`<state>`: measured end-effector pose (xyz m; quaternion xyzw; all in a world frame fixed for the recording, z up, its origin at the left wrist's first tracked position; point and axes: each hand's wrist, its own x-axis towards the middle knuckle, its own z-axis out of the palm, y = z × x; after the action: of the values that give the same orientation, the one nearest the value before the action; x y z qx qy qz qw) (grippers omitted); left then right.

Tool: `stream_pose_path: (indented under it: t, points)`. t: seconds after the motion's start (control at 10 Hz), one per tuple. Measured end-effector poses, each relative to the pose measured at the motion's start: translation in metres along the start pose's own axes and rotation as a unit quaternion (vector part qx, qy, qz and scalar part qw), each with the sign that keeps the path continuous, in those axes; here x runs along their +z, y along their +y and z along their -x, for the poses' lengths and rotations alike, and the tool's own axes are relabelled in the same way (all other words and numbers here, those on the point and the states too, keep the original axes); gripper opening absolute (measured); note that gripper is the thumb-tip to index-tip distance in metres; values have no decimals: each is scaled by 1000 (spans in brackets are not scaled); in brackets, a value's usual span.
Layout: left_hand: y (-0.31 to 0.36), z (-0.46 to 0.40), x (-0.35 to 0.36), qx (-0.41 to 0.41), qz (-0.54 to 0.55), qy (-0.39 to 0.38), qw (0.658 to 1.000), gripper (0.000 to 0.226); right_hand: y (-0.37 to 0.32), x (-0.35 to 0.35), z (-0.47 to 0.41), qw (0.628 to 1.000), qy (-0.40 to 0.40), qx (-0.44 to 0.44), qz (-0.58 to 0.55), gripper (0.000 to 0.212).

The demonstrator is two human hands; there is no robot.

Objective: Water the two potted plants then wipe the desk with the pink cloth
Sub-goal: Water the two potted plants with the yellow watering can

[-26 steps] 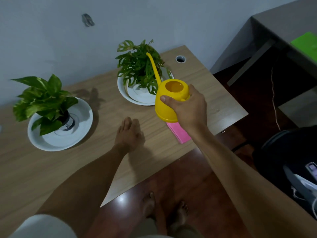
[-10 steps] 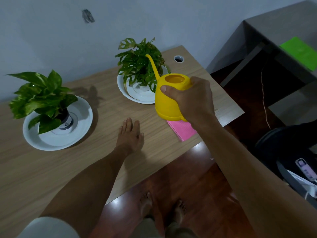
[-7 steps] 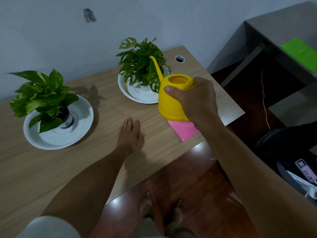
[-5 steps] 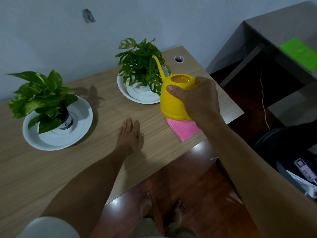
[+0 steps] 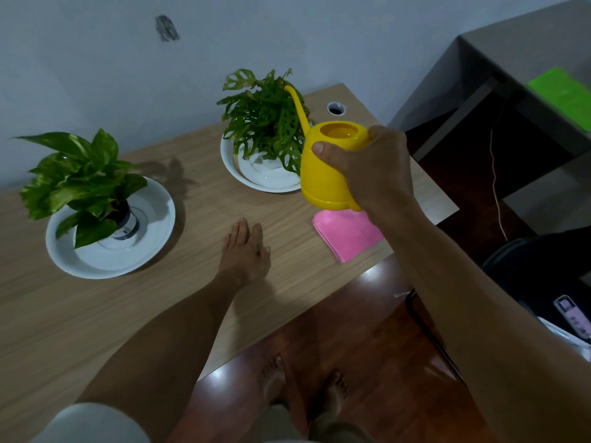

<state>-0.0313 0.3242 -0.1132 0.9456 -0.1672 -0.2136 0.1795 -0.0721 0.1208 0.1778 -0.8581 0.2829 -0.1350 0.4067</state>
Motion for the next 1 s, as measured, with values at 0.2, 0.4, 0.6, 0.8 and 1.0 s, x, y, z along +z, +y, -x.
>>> stream_pose_path:
  t: [0.2, 0.4, 0.6, 0.8, 1.0]
  points:
    - [1, 0, -1, 1, 2, 1, 1000, 73, -1, 4, -1, 1000, -4, -4, -9, 65]
    - [2, 1, 0, -5, 2, 8, 1000, 75, 2, 2, 2, 1000, -7, -7, 1, 59]
    - [1, 2, 0, 2, 3, 13, 1000, 74, 5, -4, 8, 1000, -11, -2, 4, 55]
    - [3, 3, 1, 2, 7, 24, 1000, 73, 10, -9, 4, 1000, -8, 13, 8, 62]
    - [2, 3, 1, 0, 9, 21, 1000, 73, 6, -11, -3, 1000, 0, 8, 0, 63]
